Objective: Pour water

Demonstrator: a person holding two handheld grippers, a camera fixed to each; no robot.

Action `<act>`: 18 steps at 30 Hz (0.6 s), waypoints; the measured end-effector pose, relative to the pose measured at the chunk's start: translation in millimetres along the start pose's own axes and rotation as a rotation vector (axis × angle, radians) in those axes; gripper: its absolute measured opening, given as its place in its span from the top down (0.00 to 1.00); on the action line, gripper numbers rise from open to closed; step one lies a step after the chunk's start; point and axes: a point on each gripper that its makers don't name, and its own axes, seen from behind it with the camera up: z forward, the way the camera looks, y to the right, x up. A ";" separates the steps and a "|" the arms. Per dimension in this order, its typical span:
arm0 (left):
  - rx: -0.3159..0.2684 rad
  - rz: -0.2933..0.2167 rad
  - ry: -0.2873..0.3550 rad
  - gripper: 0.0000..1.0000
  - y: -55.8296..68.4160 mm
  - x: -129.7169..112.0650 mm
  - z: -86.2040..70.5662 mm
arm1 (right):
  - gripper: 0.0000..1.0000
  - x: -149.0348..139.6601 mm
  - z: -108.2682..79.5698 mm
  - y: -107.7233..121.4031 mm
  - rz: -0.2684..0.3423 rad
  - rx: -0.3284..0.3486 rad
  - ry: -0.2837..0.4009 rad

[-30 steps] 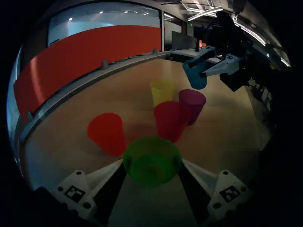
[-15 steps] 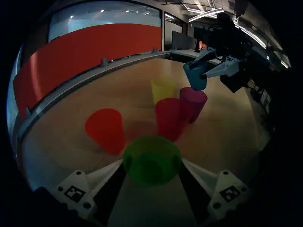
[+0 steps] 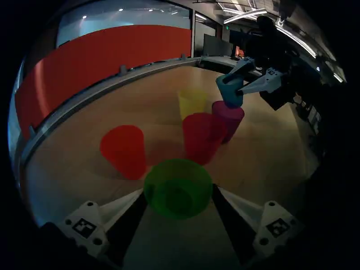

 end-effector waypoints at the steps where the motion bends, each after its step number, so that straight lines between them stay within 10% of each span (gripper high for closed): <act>1: 0.002 0.002 -0.001 0.02 0.0 -0.1 -0.2 | 0.10 -0.6 0.2 0.0 0.001 0.000 -0.001; 18: 0.047 -0.021 -0.012 0.02 -5.8 -17.9 -13.9 | 0.10 -28.7 11.4 -2.0 0.043 0.008 -0.032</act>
